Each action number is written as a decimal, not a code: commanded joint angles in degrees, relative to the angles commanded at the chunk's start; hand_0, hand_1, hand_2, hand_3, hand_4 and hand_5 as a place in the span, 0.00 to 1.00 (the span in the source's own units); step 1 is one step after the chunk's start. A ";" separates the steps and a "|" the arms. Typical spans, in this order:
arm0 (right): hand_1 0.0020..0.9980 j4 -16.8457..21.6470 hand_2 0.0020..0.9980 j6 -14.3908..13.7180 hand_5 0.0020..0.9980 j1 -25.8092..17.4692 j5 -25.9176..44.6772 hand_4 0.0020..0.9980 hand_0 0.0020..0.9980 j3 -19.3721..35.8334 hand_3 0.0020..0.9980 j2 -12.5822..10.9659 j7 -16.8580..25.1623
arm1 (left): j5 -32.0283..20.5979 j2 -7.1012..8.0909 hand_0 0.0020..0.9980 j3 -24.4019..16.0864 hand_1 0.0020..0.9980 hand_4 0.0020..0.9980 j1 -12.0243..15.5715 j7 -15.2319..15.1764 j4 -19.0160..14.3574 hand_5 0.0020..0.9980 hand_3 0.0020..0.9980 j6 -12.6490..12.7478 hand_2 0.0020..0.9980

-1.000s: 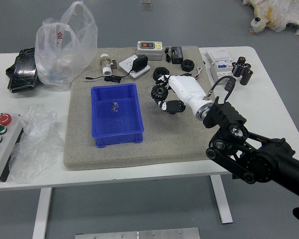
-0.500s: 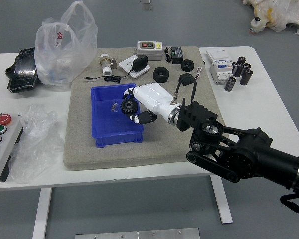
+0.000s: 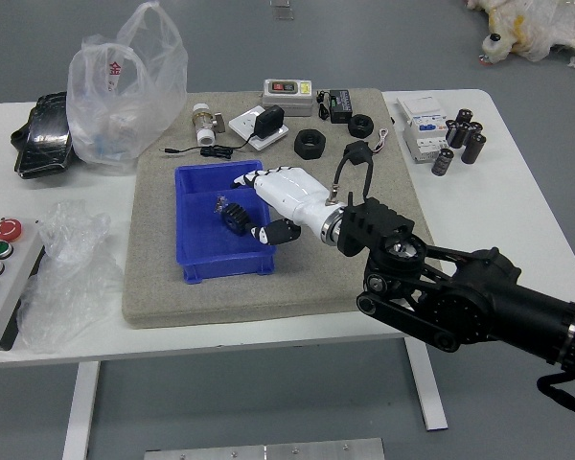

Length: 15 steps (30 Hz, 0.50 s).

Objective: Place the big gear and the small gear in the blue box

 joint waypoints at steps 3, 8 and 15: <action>0.87 -0.07 0.90 -1.29 0.29 -0.95 -0.11 0.76 0.87 2.35 0.92 -0.82 0.15 | -0.11 -0.04 0.65 0.07 0.58 0.67 -0.03 -0.05 0.01 0.36 0.65 0.04 0.56; 0.87 -2.13 0.90 -2.28 0.29 -3.08 -0.26 0.76 0.87 7.51 0.92 -3.24 -0.38 | -0.43 -0.14 0.65 0.26 0.58 0.67 0.11 -0.12 0.02 0.36 0.65 0.12 0.56; 0.85 -8.54 0.86 -2.46 0.28 -4.89 3.24 0.75 0.86 8.64 0.89 -4.99 -0.26 | -0.69 -0.06 0.65 0.38 0.58 0.67 0.21 -0.21 0.03 0.36 0.65 0.21 0.56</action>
